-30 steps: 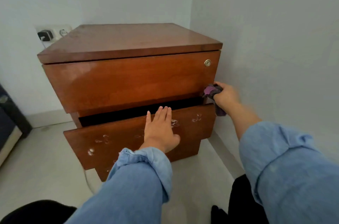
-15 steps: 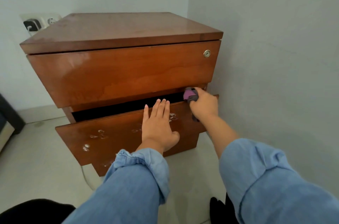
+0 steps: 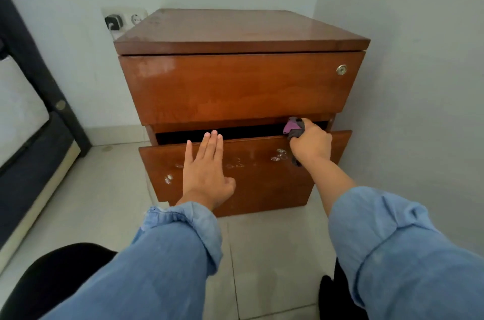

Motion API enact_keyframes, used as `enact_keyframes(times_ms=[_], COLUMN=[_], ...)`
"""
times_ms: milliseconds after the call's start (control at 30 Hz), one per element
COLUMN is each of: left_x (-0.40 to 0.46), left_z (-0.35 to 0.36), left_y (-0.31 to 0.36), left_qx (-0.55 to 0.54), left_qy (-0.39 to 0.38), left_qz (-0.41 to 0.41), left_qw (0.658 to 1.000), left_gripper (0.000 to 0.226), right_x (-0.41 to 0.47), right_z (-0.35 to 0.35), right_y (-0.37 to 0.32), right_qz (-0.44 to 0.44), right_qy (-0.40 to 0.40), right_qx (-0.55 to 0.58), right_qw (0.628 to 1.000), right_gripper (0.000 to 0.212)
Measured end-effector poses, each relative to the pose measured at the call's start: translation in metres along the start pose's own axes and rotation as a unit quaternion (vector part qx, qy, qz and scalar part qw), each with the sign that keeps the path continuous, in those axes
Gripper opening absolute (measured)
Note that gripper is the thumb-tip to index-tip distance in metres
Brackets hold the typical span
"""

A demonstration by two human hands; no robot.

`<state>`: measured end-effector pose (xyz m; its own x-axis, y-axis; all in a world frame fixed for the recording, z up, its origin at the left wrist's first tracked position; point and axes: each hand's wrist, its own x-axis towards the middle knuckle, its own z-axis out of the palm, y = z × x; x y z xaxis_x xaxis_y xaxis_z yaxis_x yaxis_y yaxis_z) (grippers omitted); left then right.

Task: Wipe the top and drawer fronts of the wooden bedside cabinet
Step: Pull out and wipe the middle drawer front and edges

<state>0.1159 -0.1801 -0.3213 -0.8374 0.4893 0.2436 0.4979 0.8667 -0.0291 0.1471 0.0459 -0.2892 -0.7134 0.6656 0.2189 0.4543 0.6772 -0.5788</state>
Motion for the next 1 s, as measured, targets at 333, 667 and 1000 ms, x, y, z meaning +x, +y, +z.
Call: enact_keyframes(times_ms=[333, 667, 1000], left_x=[0.000, -0.022, -0.036], left_z=[0.002, 0.016, 0.023], left_y=[-0.005, -0.068, -0.089], left_qx=[-0.005, -0.375, -0.522], left_qy=[-0.012, 0.107, 0.082], left_qz=[-0.012, -0.382, -0.332], left_qw=[1.000, 0.838, 0.782], left_gripper=[0.093, 0.080, 0.051], right_x=[-0.063, -0.071, -0.100], right_z=[0.040, 0.047, 0.069], right_y=[-0.076, -0.082, -0.133], right_qz=[-0.102, -0.057, -0.155], right_qy=[-0.060, -0.032, -0.087], right_qx=[0.020, 0.012, 0.002], right_qw=[0.993, 0.998, 0.984], right_gripper=[0.053, 0.062, 0.060])
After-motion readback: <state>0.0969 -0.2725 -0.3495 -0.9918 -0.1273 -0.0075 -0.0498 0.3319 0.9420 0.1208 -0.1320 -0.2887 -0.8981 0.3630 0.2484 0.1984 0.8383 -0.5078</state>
